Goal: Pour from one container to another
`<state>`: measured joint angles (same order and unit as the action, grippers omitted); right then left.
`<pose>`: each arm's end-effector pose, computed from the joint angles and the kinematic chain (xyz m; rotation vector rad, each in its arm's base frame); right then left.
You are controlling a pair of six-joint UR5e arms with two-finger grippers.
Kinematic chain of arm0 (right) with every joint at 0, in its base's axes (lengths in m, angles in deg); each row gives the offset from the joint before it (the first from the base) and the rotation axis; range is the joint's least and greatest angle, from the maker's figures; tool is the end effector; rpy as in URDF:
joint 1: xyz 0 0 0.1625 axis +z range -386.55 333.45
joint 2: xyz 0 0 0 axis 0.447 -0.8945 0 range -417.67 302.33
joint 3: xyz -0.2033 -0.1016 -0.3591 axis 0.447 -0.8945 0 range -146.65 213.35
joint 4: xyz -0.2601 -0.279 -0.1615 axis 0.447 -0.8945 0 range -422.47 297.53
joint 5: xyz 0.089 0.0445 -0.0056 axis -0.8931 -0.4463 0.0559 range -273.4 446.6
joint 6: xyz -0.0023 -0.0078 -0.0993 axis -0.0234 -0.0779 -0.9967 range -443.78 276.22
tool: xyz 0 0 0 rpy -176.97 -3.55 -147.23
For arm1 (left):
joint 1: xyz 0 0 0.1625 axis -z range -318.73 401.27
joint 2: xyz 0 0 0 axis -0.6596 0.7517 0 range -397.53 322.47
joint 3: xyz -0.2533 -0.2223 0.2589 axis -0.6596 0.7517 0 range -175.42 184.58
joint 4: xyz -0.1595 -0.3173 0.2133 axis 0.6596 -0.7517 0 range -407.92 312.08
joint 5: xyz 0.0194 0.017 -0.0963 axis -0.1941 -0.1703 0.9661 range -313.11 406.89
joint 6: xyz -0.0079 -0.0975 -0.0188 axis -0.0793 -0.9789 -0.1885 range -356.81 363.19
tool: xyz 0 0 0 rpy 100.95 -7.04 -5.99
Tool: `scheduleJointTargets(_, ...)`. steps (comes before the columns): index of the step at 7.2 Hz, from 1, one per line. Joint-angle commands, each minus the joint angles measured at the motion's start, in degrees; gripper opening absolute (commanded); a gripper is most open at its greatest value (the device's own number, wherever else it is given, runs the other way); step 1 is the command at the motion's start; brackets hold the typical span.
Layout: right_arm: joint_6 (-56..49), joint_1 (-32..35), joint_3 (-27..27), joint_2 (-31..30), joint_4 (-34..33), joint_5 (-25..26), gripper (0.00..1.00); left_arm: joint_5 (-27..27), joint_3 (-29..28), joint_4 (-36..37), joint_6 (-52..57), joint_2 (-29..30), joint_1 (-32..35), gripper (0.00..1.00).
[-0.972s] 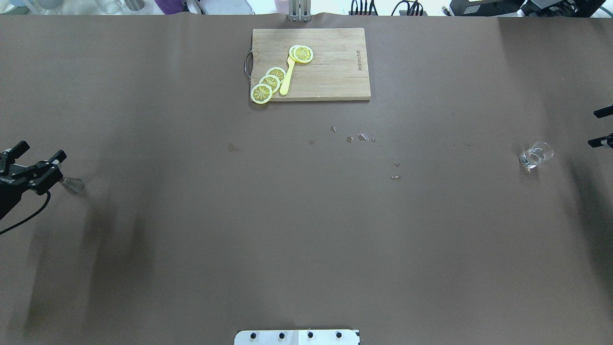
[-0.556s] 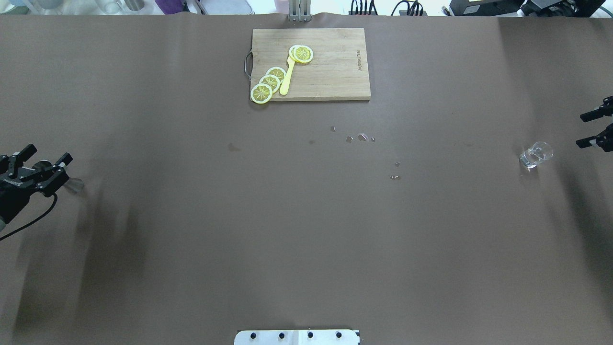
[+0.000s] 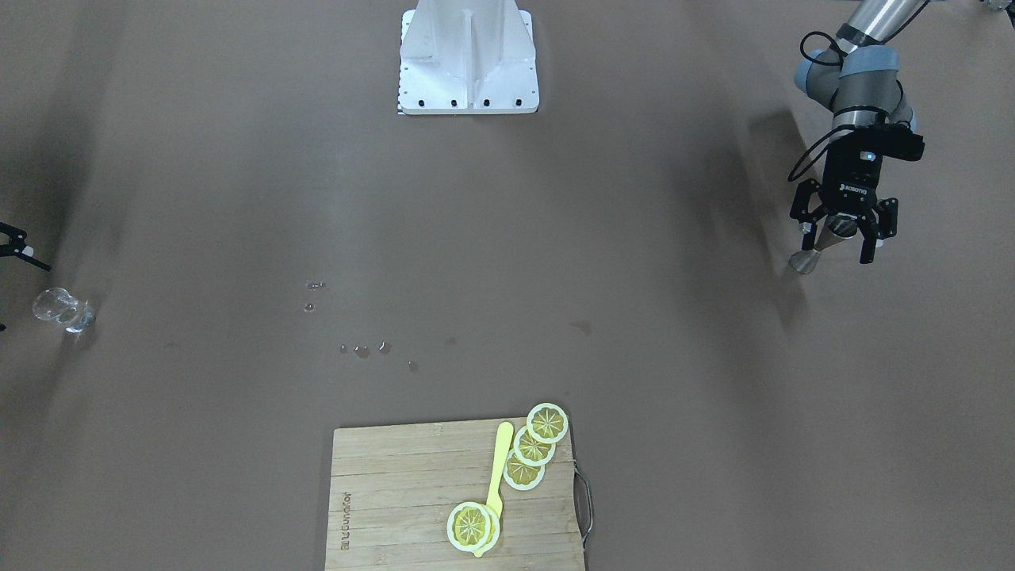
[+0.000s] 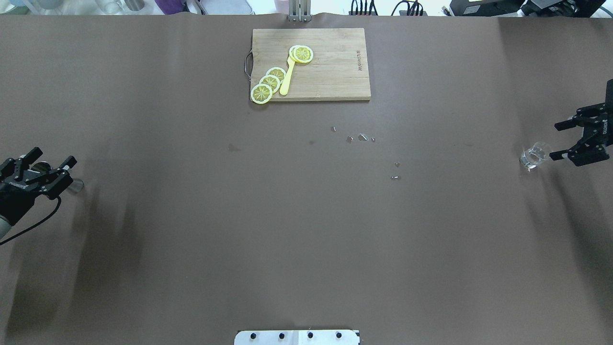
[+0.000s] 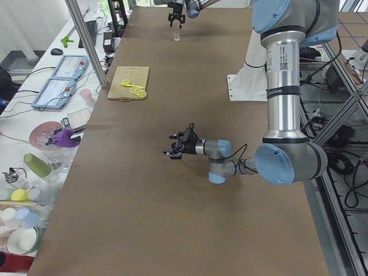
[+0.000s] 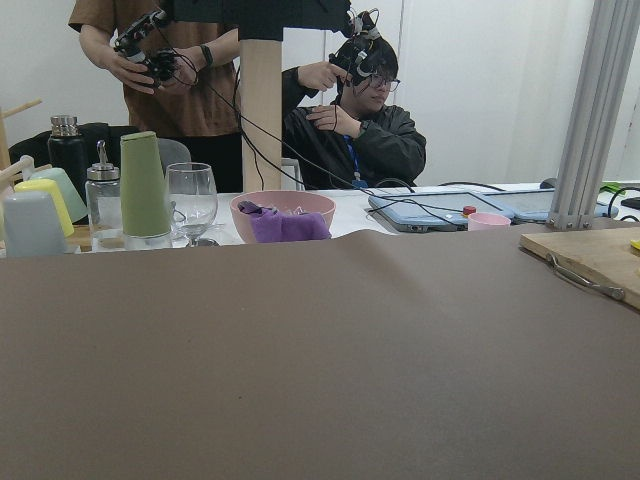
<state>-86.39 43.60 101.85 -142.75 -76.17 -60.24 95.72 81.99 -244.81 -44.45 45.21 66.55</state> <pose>-0.1261 -0.4964 0.6393 0.8261 -1.0545 -0.8479 0.2725 -0.3487 0.6216 1.2676 0.8745 -0.3079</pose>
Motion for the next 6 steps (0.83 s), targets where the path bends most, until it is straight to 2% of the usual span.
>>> scheduleJointTargets(1, 0.15, -0.89, -2.57, 0.00, 5.85, 1.03, 1.00, -1.88, -0.85, -1.03, 0.09, 0.05, -1.02, 0.97)
scheduleJointTargets(2, 0.14, -1.59, -4.67, 0.09, 9.35, 2.95, 1.00, -1.99, -0.77, -1.56, 0.17, 0.05, -1.20, 0.97)
scheduleJointTargets(6, 0.41, -2.04, -5.83, 0.09, 12.29, 3.23, 1.00, -1.72, 2.47, -1.39, 0.79, -0.30, -1.20, 0.97)
